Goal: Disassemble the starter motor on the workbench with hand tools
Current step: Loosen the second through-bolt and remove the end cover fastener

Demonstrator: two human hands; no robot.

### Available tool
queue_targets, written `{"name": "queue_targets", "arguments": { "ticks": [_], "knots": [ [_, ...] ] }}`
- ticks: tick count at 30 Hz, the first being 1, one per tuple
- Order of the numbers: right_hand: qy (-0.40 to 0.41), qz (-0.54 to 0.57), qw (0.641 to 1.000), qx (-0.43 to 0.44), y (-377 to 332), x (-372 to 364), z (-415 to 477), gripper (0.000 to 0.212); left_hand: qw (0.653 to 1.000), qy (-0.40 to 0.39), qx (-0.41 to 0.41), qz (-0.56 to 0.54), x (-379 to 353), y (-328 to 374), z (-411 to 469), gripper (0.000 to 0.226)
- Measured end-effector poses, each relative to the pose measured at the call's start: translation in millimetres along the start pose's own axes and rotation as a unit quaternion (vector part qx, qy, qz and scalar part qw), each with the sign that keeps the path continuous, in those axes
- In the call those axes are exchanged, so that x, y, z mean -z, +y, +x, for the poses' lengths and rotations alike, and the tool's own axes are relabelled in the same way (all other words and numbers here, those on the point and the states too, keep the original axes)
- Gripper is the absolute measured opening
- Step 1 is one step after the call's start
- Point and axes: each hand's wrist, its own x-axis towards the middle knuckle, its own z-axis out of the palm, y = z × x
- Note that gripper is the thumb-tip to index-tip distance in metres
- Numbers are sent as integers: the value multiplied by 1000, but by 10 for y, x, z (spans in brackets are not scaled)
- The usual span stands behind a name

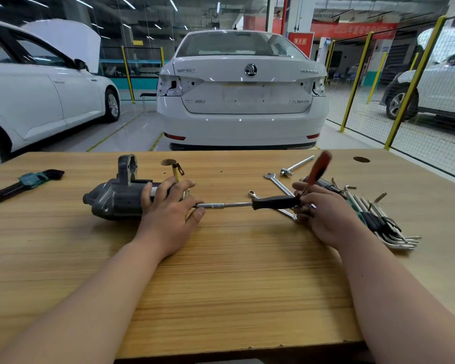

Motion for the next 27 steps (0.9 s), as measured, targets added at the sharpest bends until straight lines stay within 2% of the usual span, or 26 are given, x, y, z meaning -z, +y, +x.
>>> {"name": "queue_targets", "arguments": {
  "ticks": [4, 7, 12, 15, 17, 20, 23, 27],
  "knots": [
    [6, -16, 1000, 1, 2, 5, -12, 34, 1000, 0, 0, -6, 7, 11, -11, 34],
    [-2, 22, 1000, 12, 14, 21, 12, 33, 1000, 12, -3, -18, 11, 7, -20, 31],
    [5, 70, 997, 13, 62, 61, 76, 12, 999, 22, -5, -37, 11, -1, -22, 26],
    [42, 8, 999, 7, 71, 19, 67, 21, 999, 29, -10, -42, 4, -12, -22, 25],
    [80, -73, 994, 10, 78, -23, 53, 29, 999, 30, -13, -38, 3, -12, -16, 25],
    [84, -163, 983, 28, 93, -87, 20, 33, 999, 30, -13, -31, -1, -19, -7, 24],
    [66, -144, 986, 41, 95, -113, 2, 19, 999, 32, -11, -25, -11, -30, 6, 23],
    [34, -54, 998, 18, 41, -105, -32, 10, 1000, 17, 0, -21, -12, -23, 33, 36]
  ]
}}
